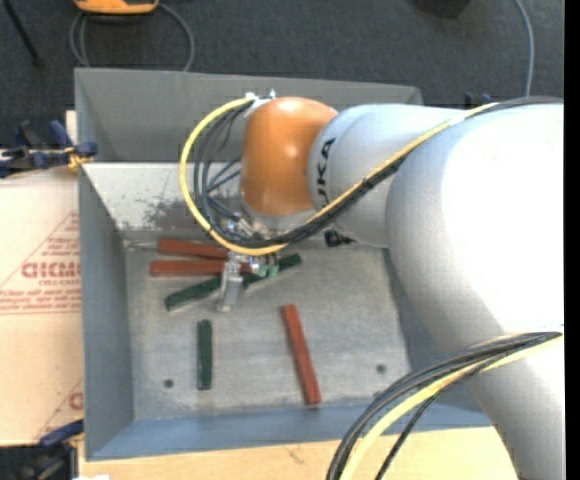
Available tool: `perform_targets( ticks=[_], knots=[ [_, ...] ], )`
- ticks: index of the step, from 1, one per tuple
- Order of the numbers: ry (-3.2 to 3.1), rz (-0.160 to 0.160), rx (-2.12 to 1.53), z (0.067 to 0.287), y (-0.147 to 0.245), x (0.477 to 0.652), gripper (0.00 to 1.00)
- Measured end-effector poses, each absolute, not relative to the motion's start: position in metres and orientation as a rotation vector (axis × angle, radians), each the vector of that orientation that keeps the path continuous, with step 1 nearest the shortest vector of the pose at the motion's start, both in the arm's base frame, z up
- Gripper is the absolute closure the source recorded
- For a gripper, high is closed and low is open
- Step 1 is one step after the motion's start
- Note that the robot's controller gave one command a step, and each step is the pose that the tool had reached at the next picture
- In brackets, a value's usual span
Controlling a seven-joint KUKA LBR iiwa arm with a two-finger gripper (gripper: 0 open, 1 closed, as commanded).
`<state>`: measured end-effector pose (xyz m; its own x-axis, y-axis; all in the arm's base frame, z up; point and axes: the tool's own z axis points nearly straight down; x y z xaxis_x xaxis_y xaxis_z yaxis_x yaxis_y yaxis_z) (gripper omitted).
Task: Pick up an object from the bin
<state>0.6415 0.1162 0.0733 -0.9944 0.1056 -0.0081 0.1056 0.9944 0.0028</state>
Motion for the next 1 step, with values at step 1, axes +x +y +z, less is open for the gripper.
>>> perform_targets(
  ticks=[1],
  knots=[
    [3.125,-0.001,-0.177,0.0755,0.1259,0.6496,1.0]
  ],
)
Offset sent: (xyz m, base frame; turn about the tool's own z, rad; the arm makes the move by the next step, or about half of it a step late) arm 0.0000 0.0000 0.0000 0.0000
